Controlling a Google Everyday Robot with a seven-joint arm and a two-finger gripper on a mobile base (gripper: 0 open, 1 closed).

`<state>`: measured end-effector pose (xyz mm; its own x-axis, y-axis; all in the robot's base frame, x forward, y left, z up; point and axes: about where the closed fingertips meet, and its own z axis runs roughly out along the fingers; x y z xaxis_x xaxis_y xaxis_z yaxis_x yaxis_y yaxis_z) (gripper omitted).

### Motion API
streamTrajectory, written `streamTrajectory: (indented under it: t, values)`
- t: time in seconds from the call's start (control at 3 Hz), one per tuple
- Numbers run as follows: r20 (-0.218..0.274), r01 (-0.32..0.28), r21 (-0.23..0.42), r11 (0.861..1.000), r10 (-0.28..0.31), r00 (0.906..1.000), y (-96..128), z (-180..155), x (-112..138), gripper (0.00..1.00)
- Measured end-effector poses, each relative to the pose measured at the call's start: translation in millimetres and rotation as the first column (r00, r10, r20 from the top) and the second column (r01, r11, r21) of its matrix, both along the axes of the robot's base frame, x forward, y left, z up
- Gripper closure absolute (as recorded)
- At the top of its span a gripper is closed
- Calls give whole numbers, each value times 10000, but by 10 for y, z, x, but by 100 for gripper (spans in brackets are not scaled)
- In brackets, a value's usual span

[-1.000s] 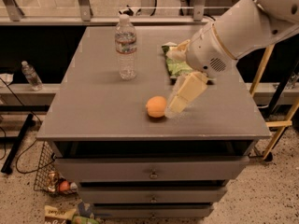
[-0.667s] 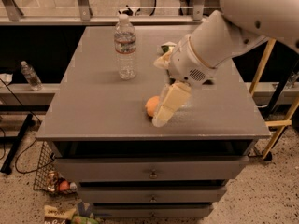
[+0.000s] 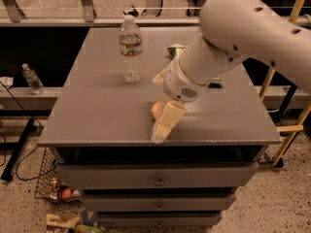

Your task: Pick orange

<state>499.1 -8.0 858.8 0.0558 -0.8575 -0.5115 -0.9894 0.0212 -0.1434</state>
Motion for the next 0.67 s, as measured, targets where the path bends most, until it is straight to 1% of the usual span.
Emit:
streamTrajectory:
  t: [0.33,0.67]
  values:
    - [-128,28,-178,9998,-30,9999,14,-123,-3,17]
    - [-290,160,-283,9995,-168,9994,-69,-241,5,39]
